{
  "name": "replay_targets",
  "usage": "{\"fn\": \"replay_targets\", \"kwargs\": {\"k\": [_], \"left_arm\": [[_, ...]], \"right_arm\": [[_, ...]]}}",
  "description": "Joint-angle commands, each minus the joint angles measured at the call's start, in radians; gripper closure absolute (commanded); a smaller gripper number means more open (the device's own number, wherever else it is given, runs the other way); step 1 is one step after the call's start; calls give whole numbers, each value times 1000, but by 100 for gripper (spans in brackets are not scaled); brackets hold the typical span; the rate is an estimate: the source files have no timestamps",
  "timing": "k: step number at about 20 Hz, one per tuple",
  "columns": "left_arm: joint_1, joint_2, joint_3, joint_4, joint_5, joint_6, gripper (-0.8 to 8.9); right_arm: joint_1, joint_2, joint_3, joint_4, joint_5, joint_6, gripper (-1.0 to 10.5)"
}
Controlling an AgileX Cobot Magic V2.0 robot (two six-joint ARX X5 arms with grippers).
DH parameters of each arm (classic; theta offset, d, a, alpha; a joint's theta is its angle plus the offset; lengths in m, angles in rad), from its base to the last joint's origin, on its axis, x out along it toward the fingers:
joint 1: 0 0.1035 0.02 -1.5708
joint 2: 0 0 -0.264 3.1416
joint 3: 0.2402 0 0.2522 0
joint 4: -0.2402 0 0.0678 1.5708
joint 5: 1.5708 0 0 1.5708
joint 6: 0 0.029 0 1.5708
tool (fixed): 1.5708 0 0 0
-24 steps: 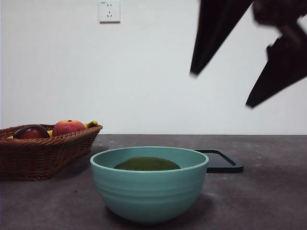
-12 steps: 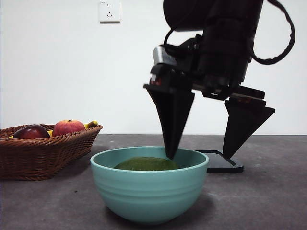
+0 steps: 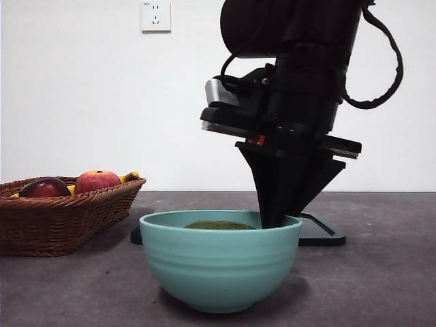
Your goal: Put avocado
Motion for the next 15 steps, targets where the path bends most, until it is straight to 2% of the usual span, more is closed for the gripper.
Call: {"fn": "replay_targets", "kwargs": {"k": [1, 8, 15], "left_arm": [[-10, 1, 9, 10, 2, 9, 255], [-10, 1, 10, 12, 1, 9, 255], [-10, 1, 10, 29, 1, 10, 255]], "right_arm": [[4, 22, 35, 2, 9, -5, 940], [-83, 54, 232, -43, 12, 3, 940], [-248, 319, 566, -74, 8, -19, 940]]}}
